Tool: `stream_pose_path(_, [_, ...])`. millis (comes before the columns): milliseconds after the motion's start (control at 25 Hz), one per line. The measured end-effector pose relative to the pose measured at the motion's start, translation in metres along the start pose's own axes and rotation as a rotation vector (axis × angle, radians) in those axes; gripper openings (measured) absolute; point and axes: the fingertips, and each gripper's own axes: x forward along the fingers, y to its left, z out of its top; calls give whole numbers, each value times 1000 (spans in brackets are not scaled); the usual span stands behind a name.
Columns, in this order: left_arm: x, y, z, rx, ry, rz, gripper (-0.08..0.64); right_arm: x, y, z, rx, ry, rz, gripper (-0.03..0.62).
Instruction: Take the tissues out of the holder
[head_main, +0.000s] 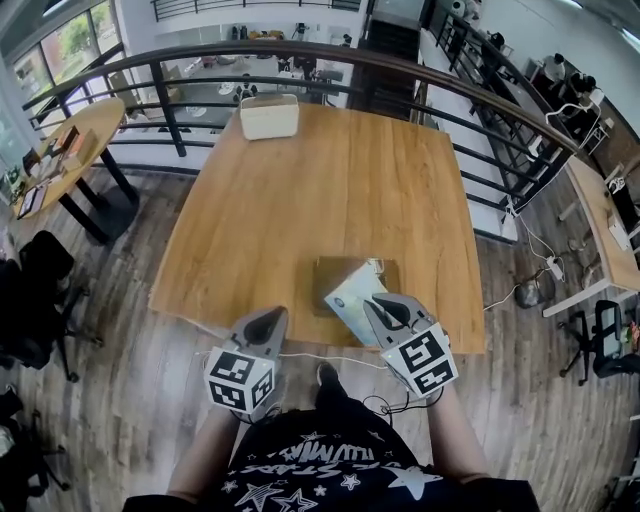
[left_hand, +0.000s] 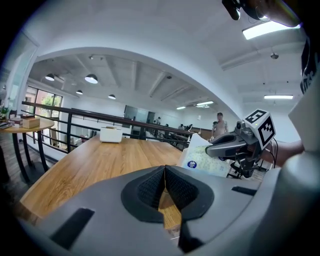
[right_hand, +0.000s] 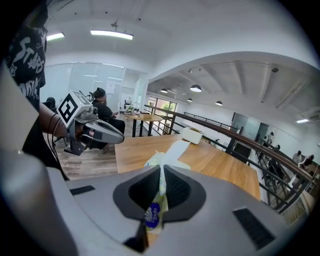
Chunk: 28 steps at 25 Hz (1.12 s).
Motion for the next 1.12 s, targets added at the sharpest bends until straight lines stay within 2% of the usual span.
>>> stream_pose_path(360, [-36,-22,-24,25,38,-92,14,-35,59,-16,77,13,-46,21])
stream_pose_path(800, [-60,-66,-64,47,87,-208,15,-90,106,-68,182,61,-156,21])
stream_pose_path(1120, [-93,-105,-65,71,65,-180,15,-129,125,-71,191,1,-140,21])
